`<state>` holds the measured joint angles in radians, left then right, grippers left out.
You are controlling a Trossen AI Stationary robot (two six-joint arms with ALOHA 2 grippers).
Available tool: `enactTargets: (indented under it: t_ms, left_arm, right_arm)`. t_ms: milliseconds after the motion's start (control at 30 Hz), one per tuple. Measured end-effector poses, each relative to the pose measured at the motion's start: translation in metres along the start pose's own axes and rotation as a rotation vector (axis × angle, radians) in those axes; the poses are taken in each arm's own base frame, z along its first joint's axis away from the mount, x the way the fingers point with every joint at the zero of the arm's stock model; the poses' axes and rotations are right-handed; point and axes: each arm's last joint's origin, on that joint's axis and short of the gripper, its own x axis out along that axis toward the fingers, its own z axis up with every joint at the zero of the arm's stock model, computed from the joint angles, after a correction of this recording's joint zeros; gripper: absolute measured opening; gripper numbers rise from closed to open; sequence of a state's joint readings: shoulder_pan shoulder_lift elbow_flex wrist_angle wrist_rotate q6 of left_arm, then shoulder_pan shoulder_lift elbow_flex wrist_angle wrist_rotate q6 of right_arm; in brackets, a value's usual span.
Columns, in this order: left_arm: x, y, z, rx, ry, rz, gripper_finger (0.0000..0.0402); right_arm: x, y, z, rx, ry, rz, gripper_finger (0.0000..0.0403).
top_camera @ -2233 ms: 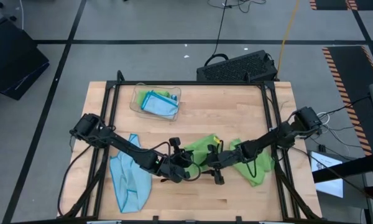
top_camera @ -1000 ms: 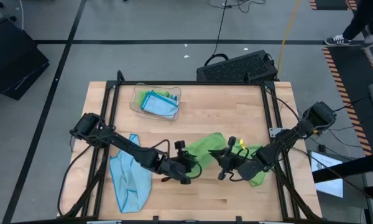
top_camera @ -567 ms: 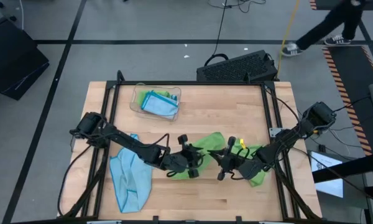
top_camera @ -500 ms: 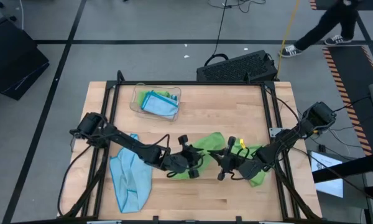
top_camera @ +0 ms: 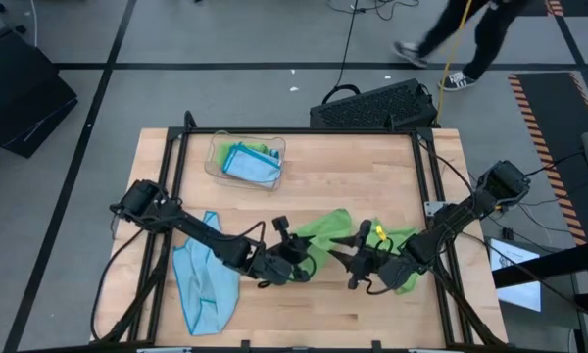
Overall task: Fold microfiber towels
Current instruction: Fold the top green microfiber cloth
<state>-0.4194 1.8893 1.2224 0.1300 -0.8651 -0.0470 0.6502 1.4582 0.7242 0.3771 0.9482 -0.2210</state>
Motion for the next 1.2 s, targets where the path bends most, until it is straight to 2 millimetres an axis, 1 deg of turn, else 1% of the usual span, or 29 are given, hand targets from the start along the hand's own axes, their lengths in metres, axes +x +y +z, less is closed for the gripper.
enactTargets:
  t_ms: [100,200,300,400,467,533,700,800,933,1067,1200]
  left_arm:
    - [0.0,0.0,0.0,0.006,0.0,0.001,0.0005]
    - [0.0,0.0,0.0,0.014,0.0,0.001,0.0005]
    - [0.0,0.0,0.0,0.016,0.0,0.001,0.0003]
    - [0.0,0.0,0.0,0.016,0.0,0.001,0.0005]
    - [0.0,0.0,0.0,0.019,0.0,0.0,0.0003]
    - [0.0,0.0,0.0,0.024,-0.001,0.0,0.0004]
    - [0.0,0.0,0.0,0.025,-0.001,0.0,0.0003]
    - [0.0,0.0,0.0,0.032,-0.001,0.0,0.0005]
    - [0.0,0.0,0.0,0.041,0.0,-0.009,0.0003]
    - [0.0,-0.001,0.0,0.041,0.0,-0.019,0.0006]
    - [0.0,-0.001,-0.001,0.046,0.008,-0.037,0.0003]
  right_arm:
    - [0.0,0.0,0.0,0.042,-0.003,0.014,0.0159]
    - [0.001,0.001,0.0,0.112,-0.01,0.085,0.0166]
    - [0.005,-0.001,0.0,0.221,-0.007,0.119,0.0166]
    - [0.009,-0.008,0.0,0.364,0.01,0.098,0.0166]
    - [0.011,-0.012,0.0,0.427,0.015,0.087,0.0166]
    - [0.014,-0.014,-0.001,0.462,0.019,0.11,0.0166]
    - [0.025,-0.017,-0.005,0.511,0.052,0.248,0.0166]
    - [0.031,-0.019,-0.007,0.515,0.054,0.254,0.0165]
    - [0.032,-0.021,-0.007,0.505,0.047,0.249,0.0142]
    - [0.031,-0.022,-0.007,0.48,0.044,0.169,0.01]
    - [0.026,-0.019,-0.005,0.408,0.029,0.108,0.0056]
